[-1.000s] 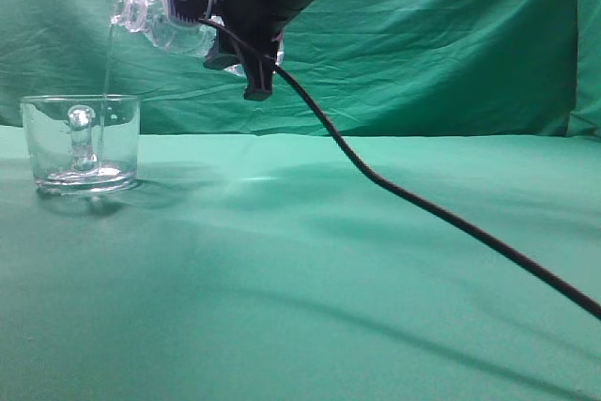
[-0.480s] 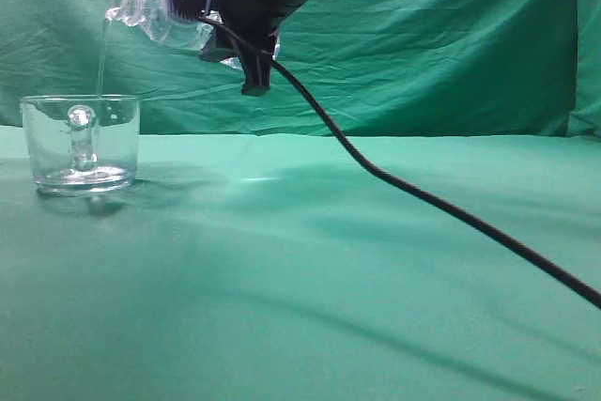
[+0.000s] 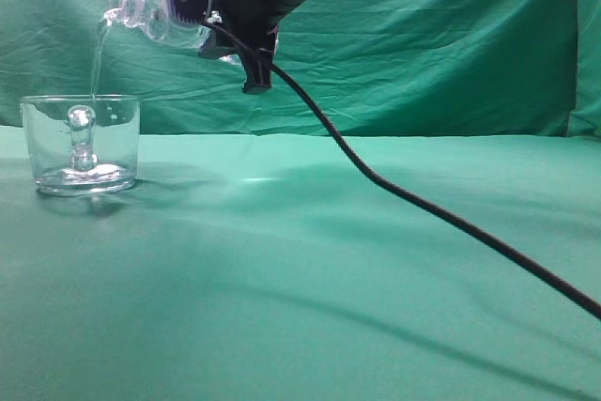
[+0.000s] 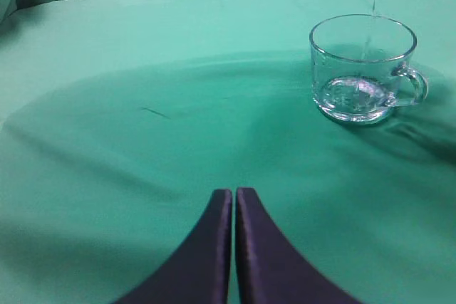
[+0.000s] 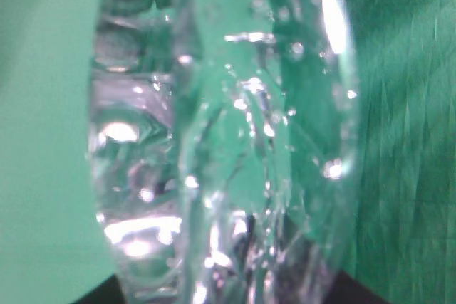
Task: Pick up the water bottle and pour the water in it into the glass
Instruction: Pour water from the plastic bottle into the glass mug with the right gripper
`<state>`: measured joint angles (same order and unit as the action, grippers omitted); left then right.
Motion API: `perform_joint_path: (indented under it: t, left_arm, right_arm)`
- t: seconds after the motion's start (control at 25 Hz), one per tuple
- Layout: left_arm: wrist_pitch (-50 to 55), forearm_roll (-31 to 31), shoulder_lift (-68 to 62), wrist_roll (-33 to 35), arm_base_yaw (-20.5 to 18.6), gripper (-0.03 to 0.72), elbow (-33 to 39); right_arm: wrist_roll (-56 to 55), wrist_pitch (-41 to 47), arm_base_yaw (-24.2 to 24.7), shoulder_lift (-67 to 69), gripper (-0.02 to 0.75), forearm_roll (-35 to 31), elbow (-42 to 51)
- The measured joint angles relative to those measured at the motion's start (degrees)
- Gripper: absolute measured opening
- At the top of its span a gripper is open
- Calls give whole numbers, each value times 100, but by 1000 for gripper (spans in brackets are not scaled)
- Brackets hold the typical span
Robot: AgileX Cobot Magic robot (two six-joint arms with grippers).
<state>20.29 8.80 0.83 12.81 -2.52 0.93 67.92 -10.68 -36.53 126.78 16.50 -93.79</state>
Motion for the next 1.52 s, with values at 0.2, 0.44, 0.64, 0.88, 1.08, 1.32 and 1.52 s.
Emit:
perform_joint_path:
  t: [0.2,0.44,0.64,0.88,1.08,1.32,1.52]
  left_arm:
    - [0,0,0,0,0,0,0]
    - [0,0,0,0,0,0,0]
    - [0,0,0,0,0,0,0]
    - [0,0,0,0,0,0,0]
    - [0,0,0,0,0,0,0]
    - [0,0,0,0,0,0,0]
    - [0,0,0,0,0,0,0]
  right_arm:
    - [12,-29,0,0,199,10,0]
    - [95,-34,0,0,199,164,0]
    - [143,-34,0,0,199,207,0]
    - [166,-34,0,0,199,207,0]
    - [166,-34,0,0,199,207,0]
    - [140,296,0,0,199,165,0]
    - [-1448,633,0,0,199,138,0]
